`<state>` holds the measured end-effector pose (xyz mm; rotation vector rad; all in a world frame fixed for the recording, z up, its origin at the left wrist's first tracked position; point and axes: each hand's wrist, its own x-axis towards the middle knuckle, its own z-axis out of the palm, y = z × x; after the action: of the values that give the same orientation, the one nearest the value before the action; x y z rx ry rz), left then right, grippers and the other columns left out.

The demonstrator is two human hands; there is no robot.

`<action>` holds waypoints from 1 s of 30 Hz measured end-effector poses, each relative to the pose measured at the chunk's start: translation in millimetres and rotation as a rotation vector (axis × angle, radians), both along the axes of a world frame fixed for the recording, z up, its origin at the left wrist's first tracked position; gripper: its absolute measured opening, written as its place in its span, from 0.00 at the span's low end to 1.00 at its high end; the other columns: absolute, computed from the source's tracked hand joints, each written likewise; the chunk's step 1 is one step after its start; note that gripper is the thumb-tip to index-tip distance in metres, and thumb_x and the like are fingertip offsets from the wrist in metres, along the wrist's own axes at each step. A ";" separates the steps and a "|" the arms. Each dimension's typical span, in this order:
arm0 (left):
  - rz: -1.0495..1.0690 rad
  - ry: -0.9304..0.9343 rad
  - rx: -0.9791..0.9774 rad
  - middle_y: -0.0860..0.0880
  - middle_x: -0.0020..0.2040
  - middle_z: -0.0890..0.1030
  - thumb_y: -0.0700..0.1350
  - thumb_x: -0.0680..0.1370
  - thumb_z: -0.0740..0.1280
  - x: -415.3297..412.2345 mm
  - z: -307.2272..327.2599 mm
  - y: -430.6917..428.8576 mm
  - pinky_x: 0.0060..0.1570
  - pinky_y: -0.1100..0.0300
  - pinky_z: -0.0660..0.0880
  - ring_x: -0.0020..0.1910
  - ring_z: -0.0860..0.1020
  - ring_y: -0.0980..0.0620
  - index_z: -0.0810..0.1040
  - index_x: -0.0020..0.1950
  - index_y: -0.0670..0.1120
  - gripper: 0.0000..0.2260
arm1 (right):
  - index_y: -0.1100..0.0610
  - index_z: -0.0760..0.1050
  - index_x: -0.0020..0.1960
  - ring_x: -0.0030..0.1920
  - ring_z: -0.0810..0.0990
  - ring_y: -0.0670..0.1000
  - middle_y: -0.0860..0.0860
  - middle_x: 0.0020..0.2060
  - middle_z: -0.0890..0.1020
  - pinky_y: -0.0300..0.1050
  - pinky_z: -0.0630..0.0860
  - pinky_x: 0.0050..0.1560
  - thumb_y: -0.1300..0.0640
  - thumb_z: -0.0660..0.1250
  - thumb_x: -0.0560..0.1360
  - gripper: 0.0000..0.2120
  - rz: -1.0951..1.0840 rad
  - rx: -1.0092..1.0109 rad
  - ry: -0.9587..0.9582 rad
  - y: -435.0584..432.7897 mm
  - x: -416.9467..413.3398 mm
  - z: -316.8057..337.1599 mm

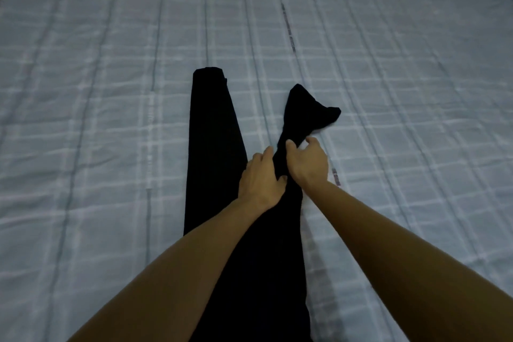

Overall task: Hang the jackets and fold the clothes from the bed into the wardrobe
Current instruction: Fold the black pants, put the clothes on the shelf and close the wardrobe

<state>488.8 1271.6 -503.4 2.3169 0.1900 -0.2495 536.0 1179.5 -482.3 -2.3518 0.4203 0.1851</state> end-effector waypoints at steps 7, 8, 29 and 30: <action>-0.001 0.170 -0.240 0.46 0.52 0.80 0.47 0.79 0.62 29.3 -17.4 -1.7 0.49 0.53 0.78 0.48 0.78 0.48 0.75 0.59 0.45 0.11 | 0.64 0.63 0.68 0.54 0.78 0.58 0.61 0.58 0.77 0.45 0.75 0.47 0.51 0.66 0.75 0.28 -0.285 0.209 0.170 8.2 68.1 -35.0; 0.044 0.170 -0.339 0.47 0.49 0.81 0.47 0.80 0.62 29.7 -15.8 2.2 0.47 0.56 0.78 0.45 0.79 0.50 0.77 0.56 0.45 0.09 | 0.65 0.65 0.67 0.53 0.78 0.58 0.61 0.57 0.77 0.45 0.75 0.47 0.54 0.65 0.76 0.24 -0.288 0.184 0.136 9.7 70.8 -33.2; 0.519 -0.014 -0.183 0.44 0.64 0.73 0.40 0.79 0.62 4.1 -8.7 101.4 0.56 0.59 0.71 0.59 0.74 0.48 0.61 0.73 0.45 0.23 | 0.58 0.64 0.73 0.69 0.66 0.58 0.60 0.71 0.65 0.53 0.65 0.68 0.49 0.58 0.80 0.23 0.743 -0.137 -0.161 75.4 -20.5 -33.4; 0.484 -0.037 -0.138 0.43 0.64 0.73 0.38 0.78 0.62 -1.2 -8.7 100.6 0.57 0.59 0.70 0.60 0.74 0.48 0.61 0.73 0.45 0.24 | 0.58 0.64 0.73 0.70 0.65 0.58 0.60 0.72 0.64 0.53 0.64 0.69 0.50 0.57 0.80 0.23 0.754 -0.148 -0.184 70.0 -33.4 -35.1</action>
<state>487.6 1372.3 -512.1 2.0627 0.6802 0.0247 502.6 1249.4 -517.4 -2.5387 -0.5757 0.2879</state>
